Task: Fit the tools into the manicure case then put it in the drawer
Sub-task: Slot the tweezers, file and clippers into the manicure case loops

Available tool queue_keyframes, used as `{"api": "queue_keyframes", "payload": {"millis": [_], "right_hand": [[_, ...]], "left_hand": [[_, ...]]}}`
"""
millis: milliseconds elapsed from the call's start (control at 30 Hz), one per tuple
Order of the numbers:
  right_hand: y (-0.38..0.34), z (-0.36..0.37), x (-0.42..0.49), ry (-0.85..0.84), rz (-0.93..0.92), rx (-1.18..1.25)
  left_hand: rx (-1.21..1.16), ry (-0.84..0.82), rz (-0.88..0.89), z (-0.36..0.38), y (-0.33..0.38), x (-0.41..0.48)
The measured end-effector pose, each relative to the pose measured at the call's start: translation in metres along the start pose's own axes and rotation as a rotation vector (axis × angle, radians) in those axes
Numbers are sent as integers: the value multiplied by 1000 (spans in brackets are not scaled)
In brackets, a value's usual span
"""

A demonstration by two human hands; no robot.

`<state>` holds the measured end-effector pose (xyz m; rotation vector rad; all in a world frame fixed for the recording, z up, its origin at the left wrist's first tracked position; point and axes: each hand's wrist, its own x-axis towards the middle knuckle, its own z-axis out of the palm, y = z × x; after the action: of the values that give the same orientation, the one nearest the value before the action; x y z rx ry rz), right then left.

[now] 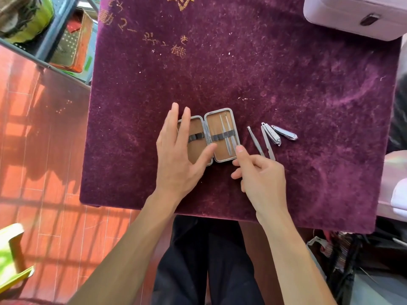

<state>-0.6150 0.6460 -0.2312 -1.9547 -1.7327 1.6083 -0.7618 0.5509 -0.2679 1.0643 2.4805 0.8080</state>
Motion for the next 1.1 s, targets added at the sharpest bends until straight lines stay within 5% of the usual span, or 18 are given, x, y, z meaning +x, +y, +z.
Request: {"api": "queue_keyframes", "payload": {"millis": [200, 533, 1100], "right_hand": [[14, -42, 10, 360, -144, -128], [32, -32, 9, 420, -392, -325], [26, -37, 17, 331, -165, -72]], "left_hand": [[16, 137, 1, 9, 0, -3], [60, 99, -27, -2, -5, -4], [274, 131, -27, 3, -16, -10]]}}
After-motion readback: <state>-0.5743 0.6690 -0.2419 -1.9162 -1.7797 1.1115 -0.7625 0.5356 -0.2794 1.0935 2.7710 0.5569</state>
